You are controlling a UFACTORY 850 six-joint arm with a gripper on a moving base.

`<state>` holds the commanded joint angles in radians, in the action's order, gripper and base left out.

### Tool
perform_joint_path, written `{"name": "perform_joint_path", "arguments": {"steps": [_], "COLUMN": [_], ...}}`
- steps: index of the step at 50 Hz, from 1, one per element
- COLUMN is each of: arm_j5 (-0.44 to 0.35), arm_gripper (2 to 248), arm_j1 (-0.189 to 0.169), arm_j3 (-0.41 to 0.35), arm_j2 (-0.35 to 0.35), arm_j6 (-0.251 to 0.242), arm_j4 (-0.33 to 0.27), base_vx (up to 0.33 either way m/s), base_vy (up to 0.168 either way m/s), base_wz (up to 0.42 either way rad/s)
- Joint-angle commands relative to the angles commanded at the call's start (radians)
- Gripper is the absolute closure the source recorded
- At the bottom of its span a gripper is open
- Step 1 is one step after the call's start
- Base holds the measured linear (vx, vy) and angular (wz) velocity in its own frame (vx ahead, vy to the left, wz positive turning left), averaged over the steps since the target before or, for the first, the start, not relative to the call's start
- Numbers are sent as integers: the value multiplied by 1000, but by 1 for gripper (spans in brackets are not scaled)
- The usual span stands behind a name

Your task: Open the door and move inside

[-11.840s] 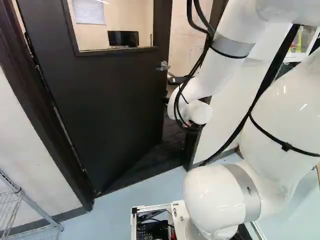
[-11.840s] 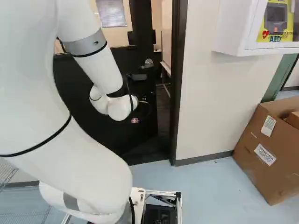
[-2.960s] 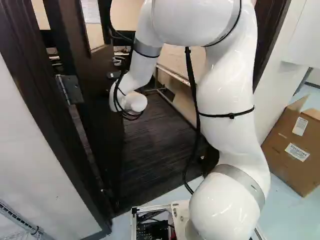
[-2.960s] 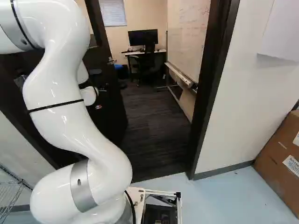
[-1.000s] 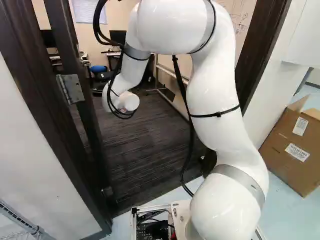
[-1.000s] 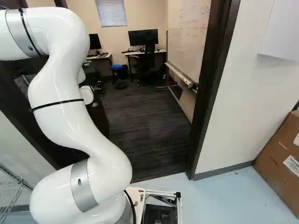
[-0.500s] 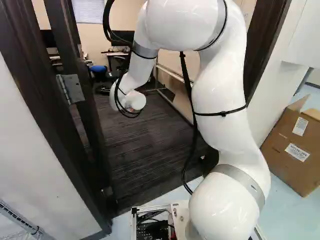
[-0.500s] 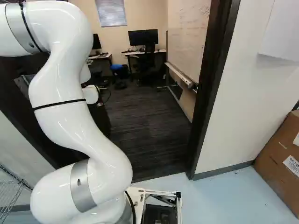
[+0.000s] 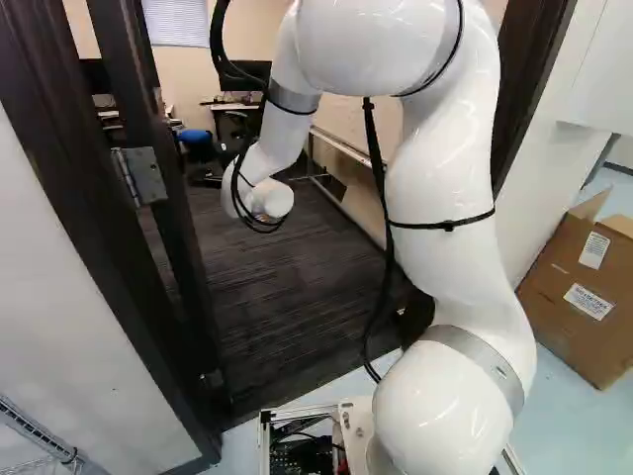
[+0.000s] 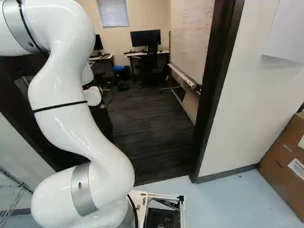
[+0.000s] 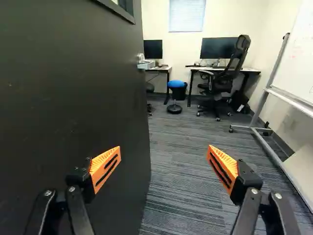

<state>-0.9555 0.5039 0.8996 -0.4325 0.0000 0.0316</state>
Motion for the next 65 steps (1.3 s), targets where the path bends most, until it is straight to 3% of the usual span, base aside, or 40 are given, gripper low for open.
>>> {"name": "perform_joint_path", "arguments": {"steps": [32, 65], "arm_j5": [16, 45], "arm_gripper": [3, 3], "arm_j1": [-97, -271], "arm_j3": [-157, -437], "arm_j2": [137, 383], "arm_j6": [0, 0], "arm_j4": [-6, -17], "base_vx": [0, 0], "base_vy": [0, 0], "base_wz": [0, 0]}}
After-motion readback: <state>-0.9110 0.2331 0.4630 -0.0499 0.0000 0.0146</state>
